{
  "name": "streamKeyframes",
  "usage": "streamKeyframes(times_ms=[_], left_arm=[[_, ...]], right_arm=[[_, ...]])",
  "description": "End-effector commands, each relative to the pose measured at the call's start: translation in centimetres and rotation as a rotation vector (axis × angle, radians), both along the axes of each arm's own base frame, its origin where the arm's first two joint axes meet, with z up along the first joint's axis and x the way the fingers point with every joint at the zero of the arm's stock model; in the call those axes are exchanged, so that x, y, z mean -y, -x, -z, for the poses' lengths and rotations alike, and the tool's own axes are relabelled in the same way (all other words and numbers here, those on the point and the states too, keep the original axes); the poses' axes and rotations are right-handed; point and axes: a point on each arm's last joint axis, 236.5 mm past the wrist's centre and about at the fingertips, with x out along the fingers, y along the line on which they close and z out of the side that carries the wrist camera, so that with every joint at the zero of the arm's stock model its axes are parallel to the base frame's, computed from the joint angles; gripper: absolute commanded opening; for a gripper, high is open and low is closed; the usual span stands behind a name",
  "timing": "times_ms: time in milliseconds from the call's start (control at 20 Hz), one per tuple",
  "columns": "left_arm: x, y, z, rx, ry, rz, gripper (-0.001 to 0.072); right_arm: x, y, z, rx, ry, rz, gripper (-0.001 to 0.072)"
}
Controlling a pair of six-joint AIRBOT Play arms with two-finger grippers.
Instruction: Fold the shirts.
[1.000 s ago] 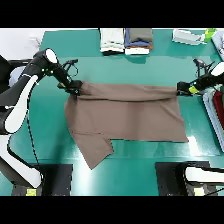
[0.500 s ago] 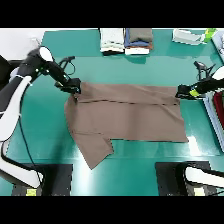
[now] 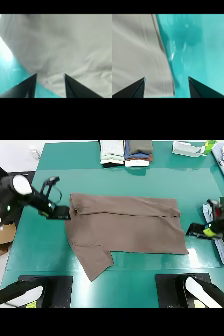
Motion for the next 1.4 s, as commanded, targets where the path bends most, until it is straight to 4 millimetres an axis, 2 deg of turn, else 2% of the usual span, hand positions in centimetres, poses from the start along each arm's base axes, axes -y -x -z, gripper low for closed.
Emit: streamKeyframes(times_ms=[0,100,300,350,450,500,550,650,850,1000,1100,1150,1200,1250,1350], left_arm=[[-0.8,4.4,4.2,-0.067,-0.013,-0.046,0.0415],[-1.0,5.5,5.7,-0.102,-0.019,-0.055,0.0414],[-1.1,5.3,6.0,-0.09,-0.018,-0.061,0.0414],[-1.1,5.3,6.0,-0.09,-0.019,-0.06,0.0414],[-1.1,5.5,6.0,-0.098,-0.02,-0.057,0.0414],[-1.1,5.8,6.0,-0.108,-0.023,-0.054,0.0414],[-1.3,6.2,6.0,-0.123,-0.029,-0.047,0.0413],[-1.4,7.0,5.3,-0.128,-0.033,-0.031,0.0246],[-1.5,8.7,4.4,-0.107,-0.018,-0.049,0.0246],[-0.3,11.6,6.1,-0.161,-0.017,-0.019,0.0246],[1.8,13.3,7.6,-0.166,-0.026,0.052,0.0247],[2.8,13.7,8.0,-0.156,-0.027,0.068,0.0262],[3.7,13.8,8.3,-0.144,-0.023,0.062,0.0406],[4.2,14.0,8.4,-0.143,-0.023,0.049,0.0508],[4.5,14.2,8.7,-0.143,-0.028,0.038,0.0505]], right_arm=[[-1.6,5.3,3.4,-0.133,-0.053,0.029,0.0592],[-2.9,5.9,4.4,-0.144,-0.1,0.042,0.0591],[-3.8,5.6,5.1,-0.135,-0.093,0.022,0.0547],[-4.0,5.3,5.1,-0.126,-0.088,0.015,0.0492],[-4.4,4.7,5.2,-0.105,-0.075,-0.019,0.0278],[-4.7,4.5,5.2,-0.102,-0.072,-0.036,0.0121],[-4.9,4.5,5.2,-0.103,-0.072,-0.05,0.0013],[-5.3,4.5,5.2,-0.104,-0.069,-0.075,0.0014],[-5.6,4.2,5.2,-0.094,-0.066,-0.09,0.0015],[-5.5,4.2,5.2,-0.094,-0.065,-0.09,0.0015],[-5.5,4.2,5.2,-0.092,-0.065,-0.09,0.0015],[-5.5,4.1,5.2,-0.089,-0.064,-0.089,0.0015],[-5.5,4.1,5.2,-0.088,-0.063,-0.089,0.0014],[-5.5,4.1,5.2,-0.089,-0.063,-0.09,0.0015],[-5.5,4.1,5.2,-0.088,-0.063,-0.09,0.0014]])
